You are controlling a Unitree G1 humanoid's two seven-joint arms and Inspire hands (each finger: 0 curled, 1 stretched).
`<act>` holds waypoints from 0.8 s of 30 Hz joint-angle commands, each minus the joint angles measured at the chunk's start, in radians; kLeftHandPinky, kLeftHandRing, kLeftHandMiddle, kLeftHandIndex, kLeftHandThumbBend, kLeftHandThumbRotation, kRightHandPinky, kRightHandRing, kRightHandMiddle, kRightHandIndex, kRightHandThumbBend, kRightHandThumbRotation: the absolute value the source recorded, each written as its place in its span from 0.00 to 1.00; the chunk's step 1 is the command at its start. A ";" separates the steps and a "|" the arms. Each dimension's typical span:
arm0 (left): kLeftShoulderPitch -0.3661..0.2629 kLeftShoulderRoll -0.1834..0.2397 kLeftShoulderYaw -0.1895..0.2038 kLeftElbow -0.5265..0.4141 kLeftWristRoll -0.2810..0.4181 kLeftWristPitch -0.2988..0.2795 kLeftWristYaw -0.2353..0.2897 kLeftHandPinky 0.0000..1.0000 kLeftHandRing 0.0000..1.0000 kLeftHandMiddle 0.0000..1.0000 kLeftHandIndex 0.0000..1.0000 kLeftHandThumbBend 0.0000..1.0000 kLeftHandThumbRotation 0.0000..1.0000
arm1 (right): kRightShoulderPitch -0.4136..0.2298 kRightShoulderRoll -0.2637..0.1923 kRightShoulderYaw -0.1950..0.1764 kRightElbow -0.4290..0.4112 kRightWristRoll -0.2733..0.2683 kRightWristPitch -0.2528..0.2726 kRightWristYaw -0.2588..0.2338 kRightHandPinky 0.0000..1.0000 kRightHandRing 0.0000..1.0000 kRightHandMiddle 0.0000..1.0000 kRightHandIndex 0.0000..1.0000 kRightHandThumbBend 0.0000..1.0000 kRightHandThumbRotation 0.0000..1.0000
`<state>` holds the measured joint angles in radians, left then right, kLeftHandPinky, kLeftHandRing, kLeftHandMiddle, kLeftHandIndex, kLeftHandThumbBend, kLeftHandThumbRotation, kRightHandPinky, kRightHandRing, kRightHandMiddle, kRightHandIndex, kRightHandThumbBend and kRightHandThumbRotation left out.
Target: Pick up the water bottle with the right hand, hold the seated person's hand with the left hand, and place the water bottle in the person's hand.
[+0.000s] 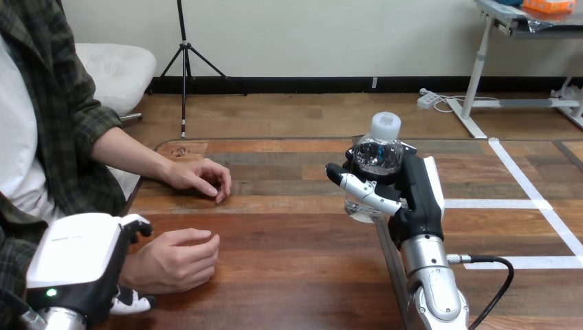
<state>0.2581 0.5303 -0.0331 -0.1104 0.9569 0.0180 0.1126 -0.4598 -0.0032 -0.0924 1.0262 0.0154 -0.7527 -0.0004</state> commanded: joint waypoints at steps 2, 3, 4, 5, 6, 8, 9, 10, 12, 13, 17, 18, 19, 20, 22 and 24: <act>-0.078 -0.004 -0.012 -0.007 0.040 0.052 0.010 0.56 0.63 0.65 0.66 0.95 0.00 | -0.067 0.005 -0.010 -0.068 0.020 -0.045 0.012 0.37 0.40 0.40 0.37 0.68 0.00; -0.081 -0.004 -0.014 -0.006 0.044 0.062 0.007 0.56 0.62 0.65 0.66 0.95 0.00 | -0.067 0.006 -0.011 -0.068 0.024 -0.046 0.016 0.37 0.40 0.40 0.37 0.68 0.00; -0.083 -0.004 -0.016 -0.006 0.047 0.069 0.005 0.55 0.62 0.65 0.65 0.95 0.00 | -0.067 0.006 -0.011 -0.068 0.027 -0.047 0.019 0.37 0.40 0.40 0.38 0.69 0.00; -0.084 -0.004 -0.018 -0.006 0.049 0.074 0.004 0.55 0.61 0.65 0.65 0.95 0.00 | -0.067 0.006 -0.011 -0.067 0.029 -0.047 0.021 0.37 0.40 0.40 0.38 0.69 0.00; -0.086 -0.003 -0.019 -0.007 0.051 0.081 -0.002 0.55 0.61 0.64 0.65 0.95 0.00 | -0.066 0.005 -0.011 -0.069 0.030 -0.047 0.022 0.37 0.40 0.40 0.38 0.69 0.00; -0.088 -0.001 -0.022 -0.009 0.052 0.090 -0.010 0.54 0.61 0.64 0.64 0.95 0.00 | -0.066 0.005 -0.011 -0.070 0.030 -0.046 0.023 0.36 0.40 0.40 0.38 0.69 0.00; -0.090 -0.001 -0.023 -0.007 0.053 0.094 -0.010 0.54 0.61 0.64 0.64 0.94 0.00 | -0.065 0.005 -0.011 -0.072 0.032 -0.045 0.025 0.36 0.40 0.40 0.38 0.69 0.00; -0.091 0.000 -0.024 -0.006 0.054 0.096 -0.009 0.54 0.60 0.64 0.64 0.94 0.00 | -0.065 0.005 -0.012 -0.073 0.034 -0.044 0.027 0.36 0.40 0.40 0.38 0.69 0.00; -0.094 0.001 -0.027 -0.004 0.054 0.103 -0.010 0.54 0.60 0.64 0.64 0.94 0.00 | -0.065 0.007 -0.013 -0.074 0.042 -0.044 0.034 0.36 0.40 0.40 0.38 0.69 0.00; -0.095 0.001 -0.028 -0.003 0.054 0.107 -0.012 0.54 0.60 0.64 0.64 0.94 0.00 | -0.065 0.007 -0.014 -0.074 0.046 -0.043 0.039 0.36 0.40 0.40 0.38 0.69 0.00; -0.099 0.002 -0.032 0.002 0.053 0.119 -0.015 0.54 0.60 0.64 0.63 0.94 0.00 | -0.065 0.008 -0.017 -0.075 0.056 -0.041 0.050 0.37 0.40 0.40 0.38 0.69 0.00; -0.100 0.002 -0.034 0.004 0.055 0.125 -0.019 0.54 0.60 0.64 0.63 0.94 0.00 | -0.065 0.008 -0.017 -0.075 0.057 -0.041 0.052 0.37 0.40 0.40 0.38 0.69 0.00; -0.102 0.003 -0.036 0.006 0.057 0.129 -0.021 0.54 0.60 0.64 0.63 0.94 0.00 | -0.065 0.007 -0.017 -0.074 0.057 -0.041 0.052 0.37 0.40 0.40 0.38 0.69 0.00; -0.102 0.003 -0.037 0.006 0.058 0.132 -0.022 0.54 0.60 0.64 0.63 0.94 0.00 | -0.065 0.007 -0.017 -0.074 0.057 -0.041 0.053 0.37 0.41 0.40 0.38 0.69 0.00; -0.105 0.002 -0.041 0.006 0.061 0.148 -0.035 0.54 0.60 0.64 0.63 0.95 0.00 | -0.065 0.006 -0.017 -0.073 0.058 -0.041 0.055 0.38 0.41 0.40 0.38 0.68 0.00; -0.107 0.003 -0.047 0.004 0.065 0.163 -0.049 0.54 0.60 0.64 0.63 0.95 0.00 | -0.064 0.005 -0.017 -0.073 0.060 -0.040 0.057 0.39 0.41 0.40 0.38 0.68 0.00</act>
<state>0.2126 0.5294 -0.0625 -0.1102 0.9975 0.1560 0.0831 -0.4597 -0.0017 -0.0959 1.0244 0.0612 -0.7555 0.0509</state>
